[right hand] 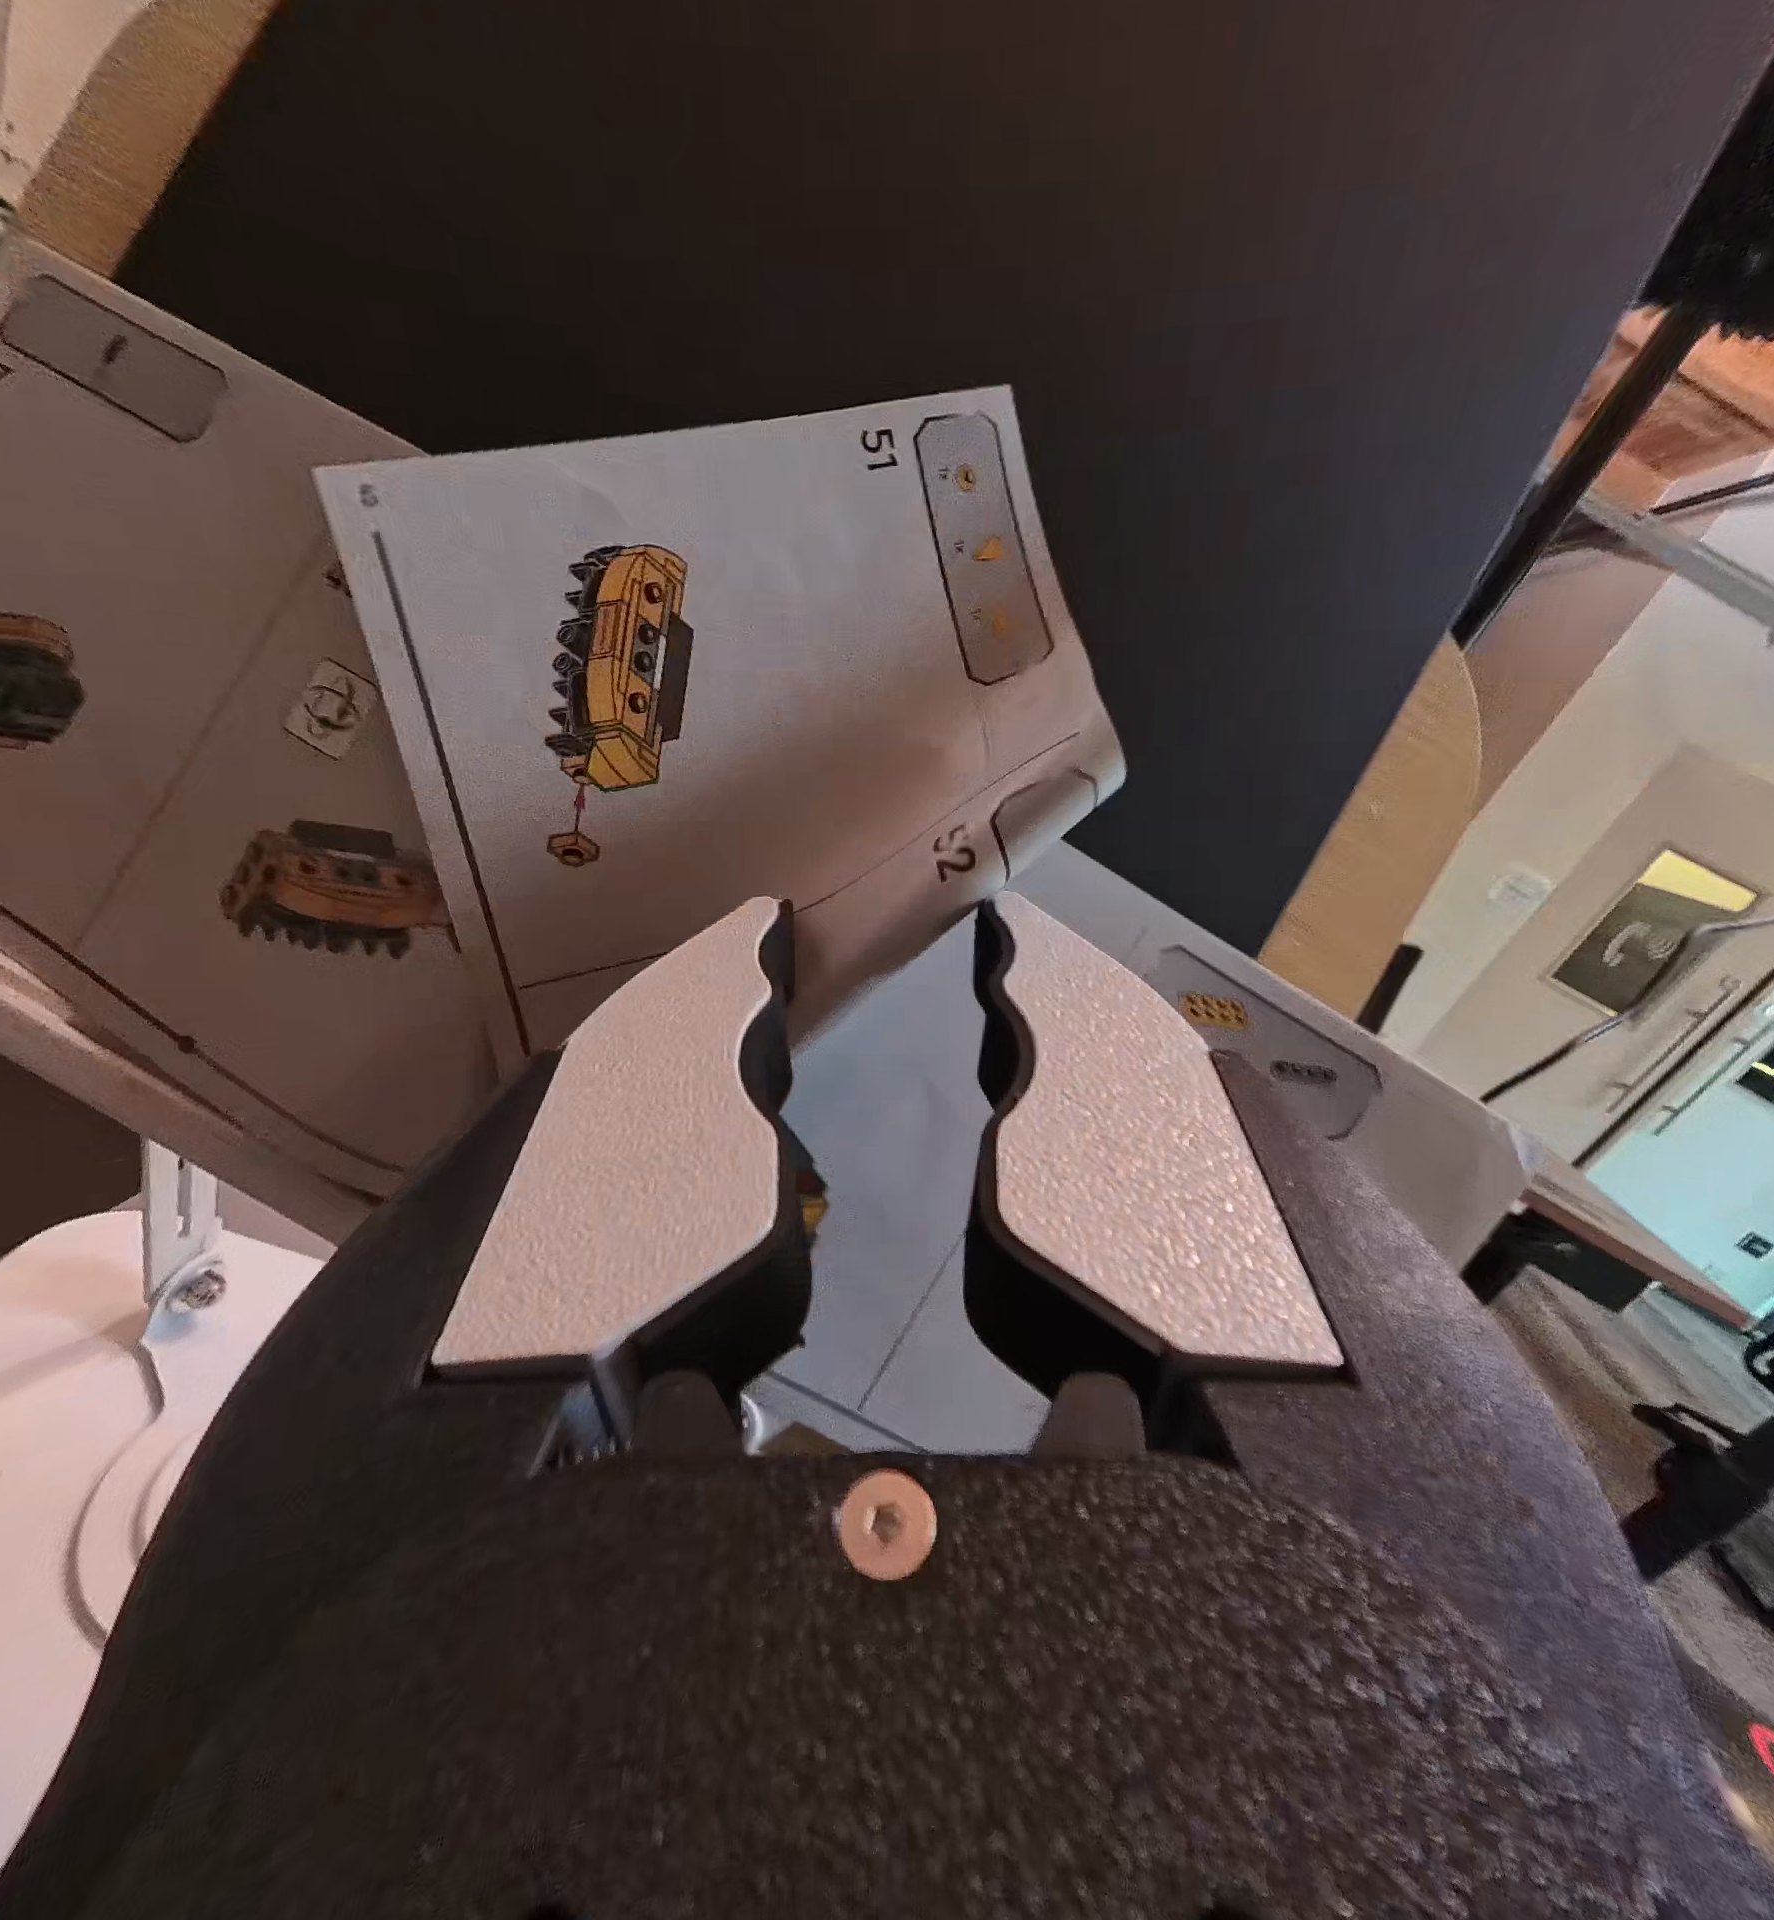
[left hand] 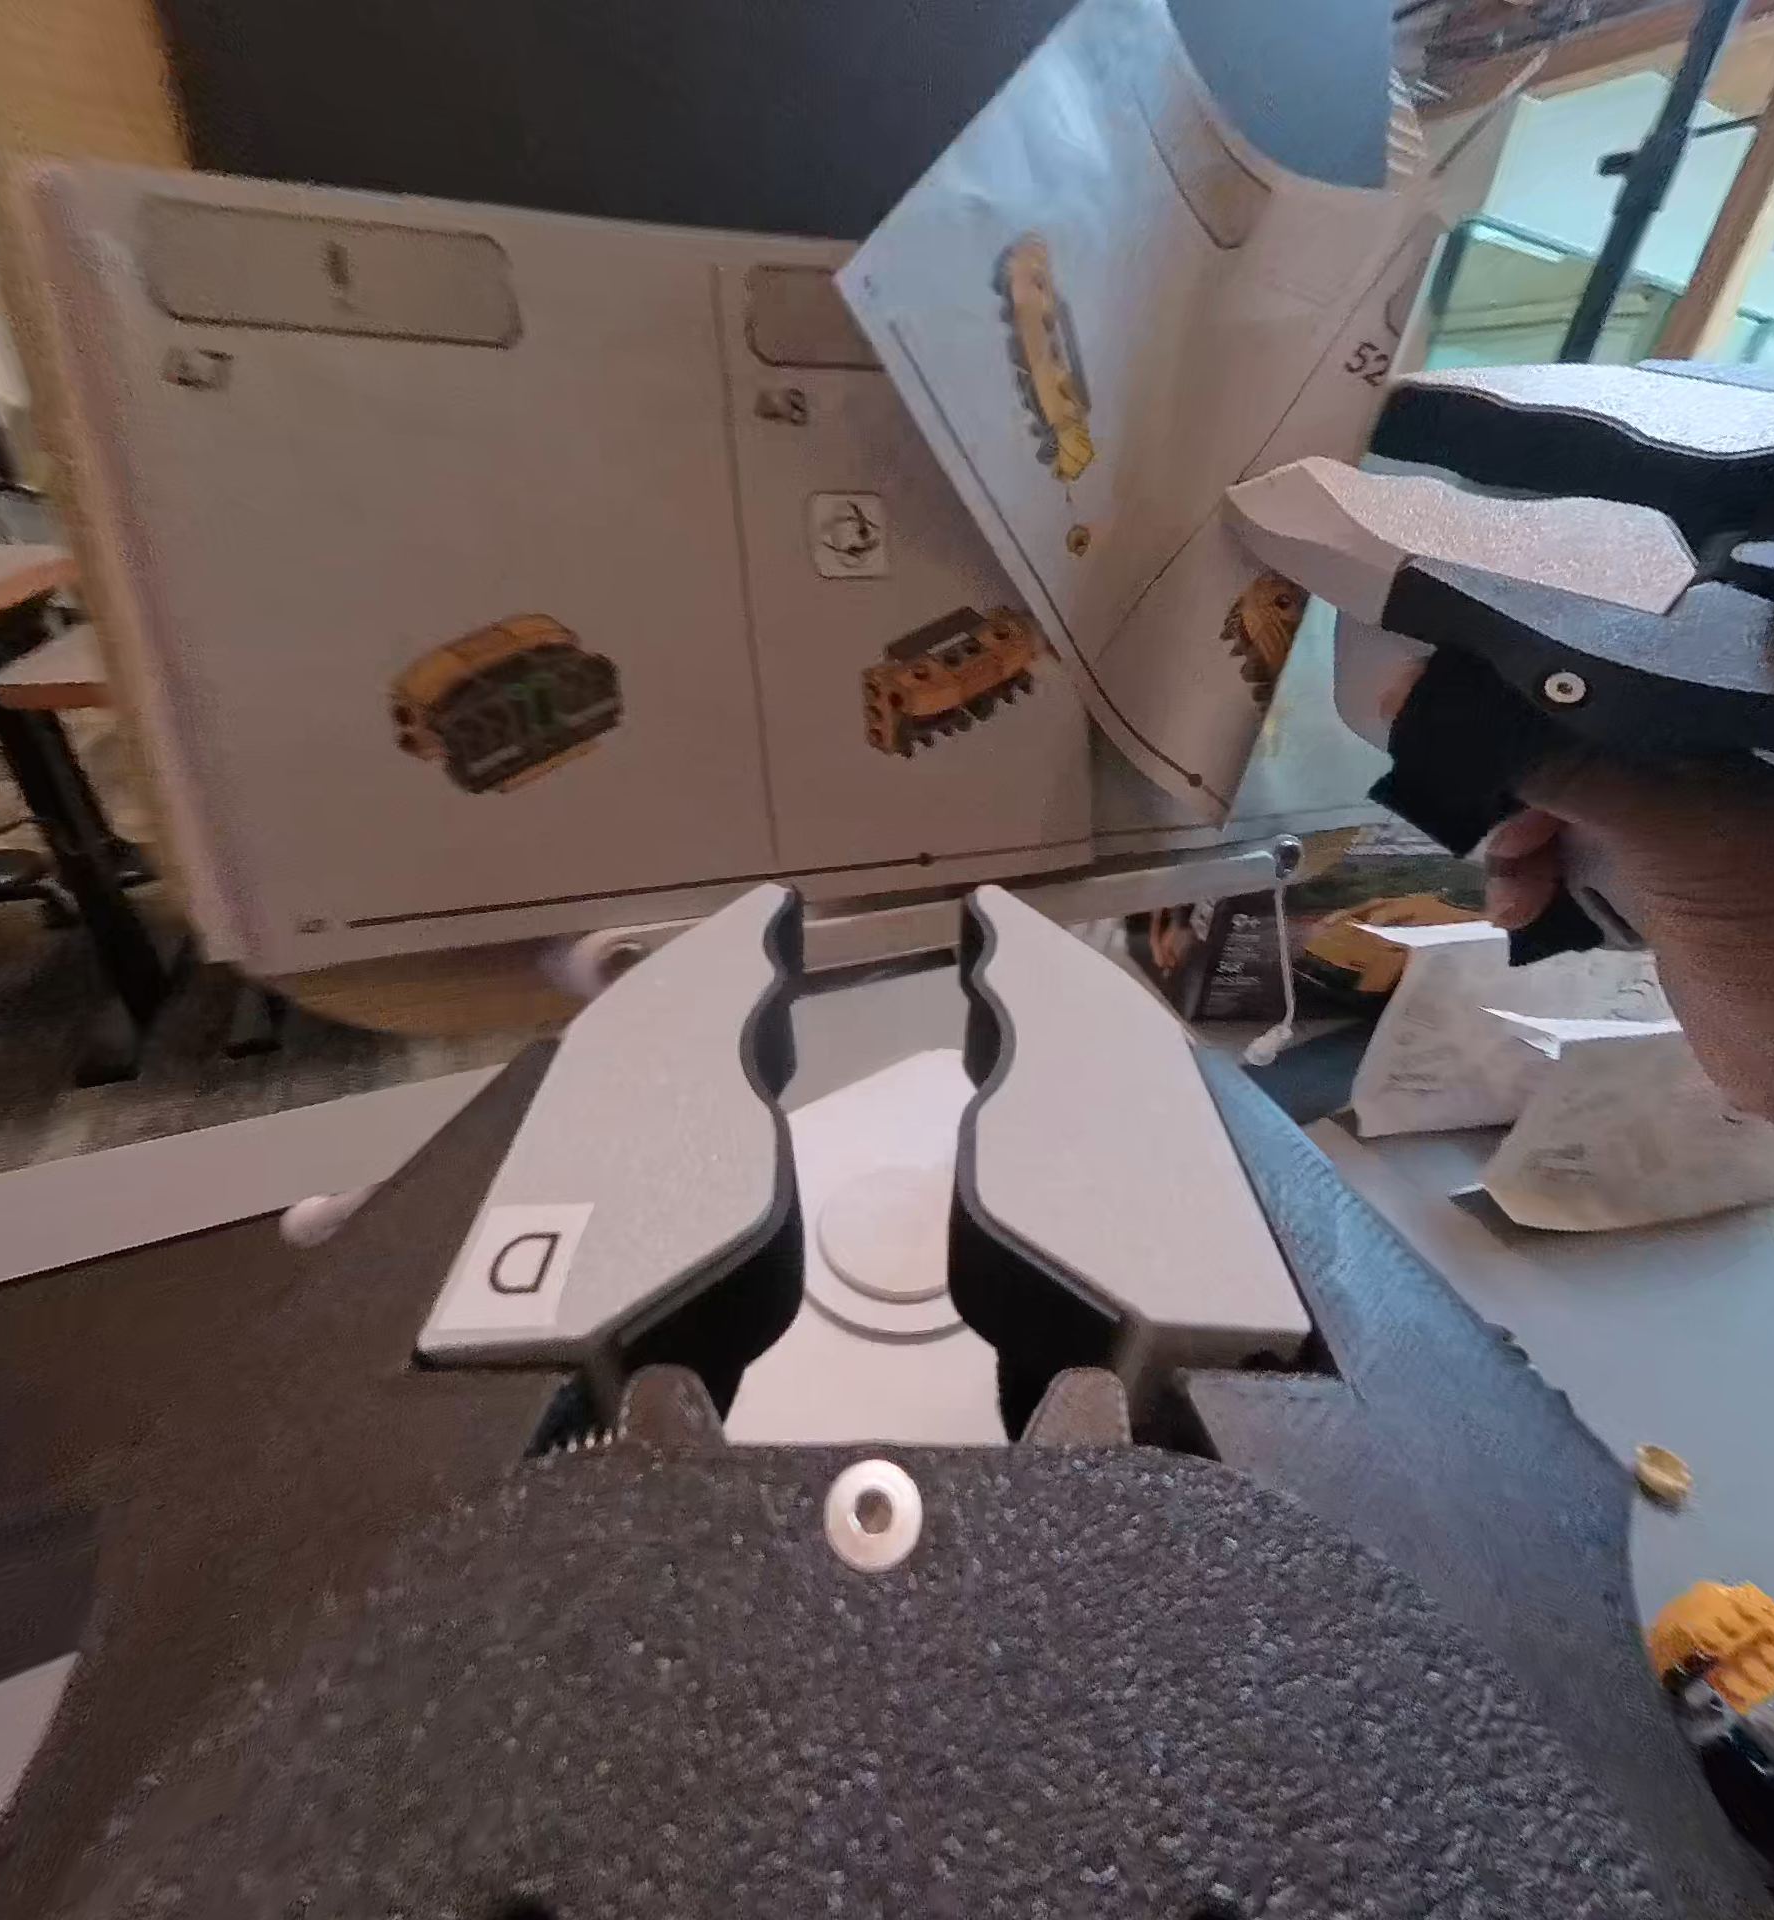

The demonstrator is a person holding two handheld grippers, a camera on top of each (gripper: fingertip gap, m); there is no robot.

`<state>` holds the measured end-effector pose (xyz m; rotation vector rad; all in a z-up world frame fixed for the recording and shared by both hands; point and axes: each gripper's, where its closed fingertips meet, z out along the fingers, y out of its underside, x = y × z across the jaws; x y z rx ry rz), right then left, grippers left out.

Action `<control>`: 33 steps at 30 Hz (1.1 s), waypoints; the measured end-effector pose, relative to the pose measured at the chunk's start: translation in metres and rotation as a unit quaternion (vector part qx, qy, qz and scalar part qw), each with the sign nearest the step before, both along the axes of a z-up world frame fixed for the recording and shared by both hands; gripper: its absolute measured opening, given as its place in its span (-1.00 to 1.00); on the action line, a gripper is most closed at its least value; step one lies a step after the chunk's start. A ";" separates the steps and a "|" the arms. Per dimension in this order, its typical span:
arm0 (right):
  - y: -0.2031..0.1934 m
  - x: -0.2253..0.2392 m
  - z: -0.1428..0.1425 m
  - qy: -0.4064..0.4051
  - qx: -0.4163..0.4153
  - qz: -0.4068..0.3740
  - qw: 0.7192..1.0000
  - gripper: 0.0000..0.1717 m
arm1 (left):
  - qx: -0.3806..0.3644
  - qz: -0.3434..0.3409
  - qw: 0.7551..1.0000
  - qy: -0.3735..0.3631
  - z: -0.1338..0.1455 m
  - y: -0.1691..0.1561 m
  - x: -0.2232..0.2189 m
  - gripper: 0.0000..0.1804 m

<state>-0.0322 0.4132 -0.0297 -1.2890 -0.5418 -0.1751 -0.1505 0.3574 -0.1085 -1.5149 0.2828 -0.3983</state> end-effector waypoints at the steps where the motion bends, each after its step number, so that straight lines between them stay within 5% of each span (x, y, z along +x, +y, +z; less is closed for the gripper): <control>1: 0.001 0.004 -0.002 0.004 -0.006 0.002 1.000 -0.64 | -0.009 -0.015 1.000 0.000 -0.002 0.003 0.008 -0.59; 4: 0.006 0.015 -0.006 0.012 -0.019 0.002 1.000 -0.66 | -0.021 -0.054 0.998 -0.016 0.001 0.011 0.030 -0.36; 7: 0.007 0.024 -0.009 0.021 -0.028 0.002 0.999 -0.68 | -0.009 -0.074 0.997 -0.009 0.009 0.015 0.049 -0.34; 17: -0.008 0.067 -0.014 0.054 -0.050 0.008 0.997 -0.68 | 0.017 -0.124 0.992 0.020 0.022 0.016 0.114 -0.63; 25: -0.071 0.117 0.047 0.226 0.004 0.097 0.969 -0.64 | 0.019 -0.169 0.981 0.094 0.003 0.006 0.153 -0.53; 30: -0.111 0.091 0.070 0.159 0.075 0.163 0.971 -0.69 | -0.010 -0.175 0.980 0.095 -0.004 0.011 0.157 -0.44; 33: -0.097 0.064 0.040 0.082 0.027 0.171 0.981 -0.77 | -0.013 -0.169 0.981 0.099 -0.005 0.010 0.154 -0.44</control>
